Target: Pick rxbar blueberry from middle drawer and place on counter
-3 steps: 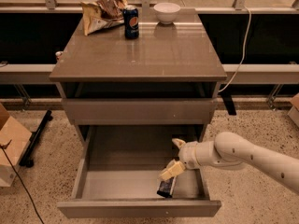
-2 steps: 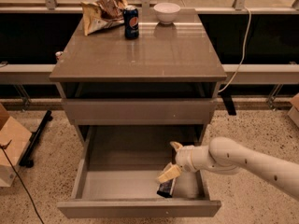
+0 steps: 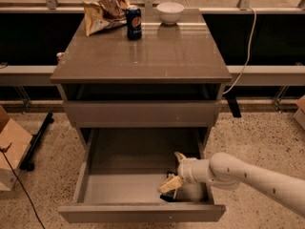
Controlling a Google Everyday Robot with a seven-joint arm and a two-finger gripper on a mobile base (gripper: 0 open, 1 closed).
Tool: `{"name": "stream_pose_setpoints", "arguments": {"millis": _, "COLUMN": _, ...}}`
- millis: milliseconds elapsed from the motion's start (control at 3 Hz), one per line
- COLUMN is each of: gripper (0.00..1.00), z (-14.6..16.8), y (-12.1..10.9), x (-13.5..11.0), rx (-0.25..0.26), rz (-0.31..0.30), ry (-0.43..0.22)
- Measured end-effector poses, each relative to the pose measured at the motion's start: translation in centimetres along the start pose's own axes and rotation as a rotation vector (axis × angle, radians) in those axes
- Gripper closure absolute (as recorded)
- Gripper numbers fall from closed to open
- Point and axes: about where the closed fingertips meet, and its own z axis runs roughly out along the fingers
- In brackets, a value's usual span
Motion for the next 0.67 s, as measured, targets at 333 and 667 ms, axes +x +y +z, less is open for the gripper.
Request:
{"name": "stream_pose_setpoints", "arguments": {"millis": 333, "gripper": 0.0, "z": 1.3, "y": -0.3, "x": 2.5, "rx": 0.021, "rz": 0.01, "ry": 0.026}}
{"name": "stream_pose_setpoints", "arguments": {"millis": 667, "gripper": 0.0, "z": 2.3, "y": -0.2, "x": 4.5, "rx": 0.049, "rz": 0.007, "ry": 0.047}}
